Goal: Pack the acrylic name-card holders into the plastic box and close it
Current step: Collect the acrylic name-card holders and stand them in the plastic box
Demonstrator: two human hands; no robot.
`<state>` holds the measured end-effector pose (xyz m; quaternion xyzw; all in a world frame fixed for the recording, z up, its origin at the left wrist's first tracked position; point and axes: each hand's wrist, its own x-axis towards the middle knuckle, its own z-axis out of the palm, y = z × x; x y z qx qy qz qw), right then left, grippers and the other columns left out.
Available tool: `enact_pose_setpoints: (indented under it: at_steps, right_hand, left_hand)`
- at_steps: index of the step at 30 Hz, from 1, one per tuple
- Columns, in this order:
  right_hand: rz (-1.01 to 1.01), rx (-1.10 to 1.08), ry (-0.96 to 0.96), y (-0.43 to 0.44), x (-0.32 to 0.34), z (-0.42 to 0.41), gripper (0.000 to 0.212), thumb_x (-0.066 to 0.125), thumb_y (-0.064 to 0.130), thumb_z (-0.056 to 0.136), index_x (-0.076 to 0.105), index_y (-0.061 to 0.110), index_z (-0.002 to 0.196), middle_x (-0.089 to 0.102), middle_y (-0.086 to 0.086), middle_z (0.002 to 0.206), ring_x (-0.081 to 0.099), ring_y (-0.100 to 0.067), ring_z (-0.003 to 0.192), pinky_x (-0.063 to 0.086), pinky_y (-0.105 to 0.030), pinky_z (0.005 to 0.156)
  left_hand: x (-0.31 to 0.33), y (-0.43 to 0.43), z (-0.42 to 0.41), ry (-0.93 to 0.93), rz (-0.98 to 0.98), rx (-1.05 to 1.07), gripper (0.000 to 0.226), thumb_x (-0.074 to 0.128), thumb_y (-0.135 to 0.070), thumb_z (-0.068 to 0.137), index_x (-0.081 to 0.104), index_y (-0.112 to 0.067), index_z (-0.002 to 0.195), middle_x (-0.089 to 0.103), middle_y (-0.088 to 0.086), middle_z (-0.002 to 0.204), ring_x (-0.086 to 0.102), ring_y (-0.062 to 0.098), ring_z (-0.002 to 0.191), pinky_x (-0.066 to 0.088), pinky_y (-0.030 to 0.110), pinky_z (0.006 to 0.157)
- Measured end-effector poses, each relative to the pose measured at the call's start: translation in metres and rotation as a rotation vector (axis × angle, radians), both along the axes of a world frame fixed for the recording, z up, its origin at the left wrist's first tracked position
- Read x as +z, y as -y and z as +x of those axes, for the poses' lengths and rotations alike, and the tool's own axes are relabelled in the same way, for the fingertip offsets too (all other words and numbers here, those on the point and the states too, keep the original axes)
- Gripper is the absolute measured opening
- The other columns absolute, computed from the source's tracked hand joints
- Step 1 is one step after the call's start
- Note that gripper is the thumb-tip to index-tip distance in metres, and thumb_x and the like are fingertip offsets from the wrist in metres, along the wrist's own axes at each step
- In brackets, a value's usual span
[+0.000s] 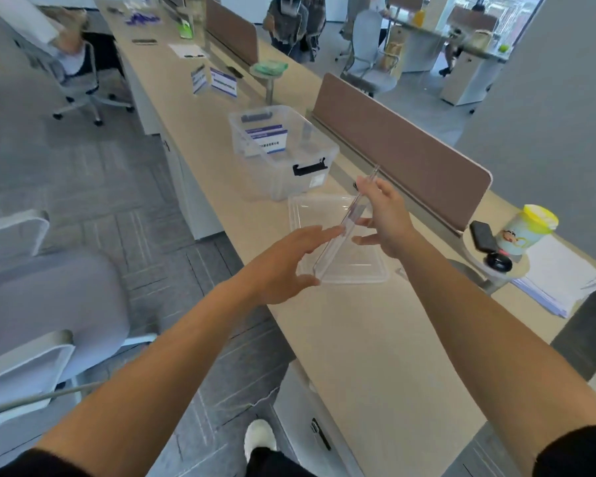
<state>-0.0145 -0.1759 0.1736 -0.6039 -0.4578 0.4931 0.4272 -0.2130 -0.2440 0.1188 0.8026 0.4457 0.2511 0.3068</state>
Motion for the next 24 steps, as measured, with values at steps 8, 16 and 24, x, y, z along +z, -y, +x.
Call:
enact_pose_setpoints:
  at_steps: [8,16,24]
  right_hand:
    - [0.088,-0.055,-0.124,-0.109,-0.005,-0.052,0.06,0.066,0.051,0.088,0.045,0.032,0.141,0.062,0.011,0.108,0.065,-0.022,0.098,0.06,-0.05,0.077]
    - [0.155,0.052,-0.118,-0.197,-0.012,-0.111,0.044,0.065,0.051,0.09,0.045,0.038,0.127,0.059,0.008,0.126,0.069,-0.017,0.09,0.062,-0.052,0.076]
    - [0.142,-0.007,-0.125,-0.28,-0.021,-0.197,0.049,0.065,0.049,0.089,0.048,0.033,0.132,0.062,0.009,0.122,0.064,-0.024,0.096,0.059,-0.052,0.077]
  left_hand:
    - [0.018,-0.1,-0.05,-0.115,0.062,0.084,0.079,0.073,-0.016,0.086,0.033,-0.058,0.139,0.018,-0.015,0.157,0.037,0.012,0.134,0.045,0.035,0.105]
    - [0.018,-0.178,-0.111,-0.136,0.057,0.08,0.08,0.074,-0.015,0.085,0.032,-0.053,0.142,0.038,-0.018,0.148,0.044,0.002,0.123,0.044,0.027,0.103]
    - [0.005,-0.272,-0.2,-0.111,0.066,0.04,0.078,0.072,-0.013,0.086,0.034,-0.046,0.145,0.047,-0.011,0.146,0.047,0.011,0.127,0.046,0.032,0.098]
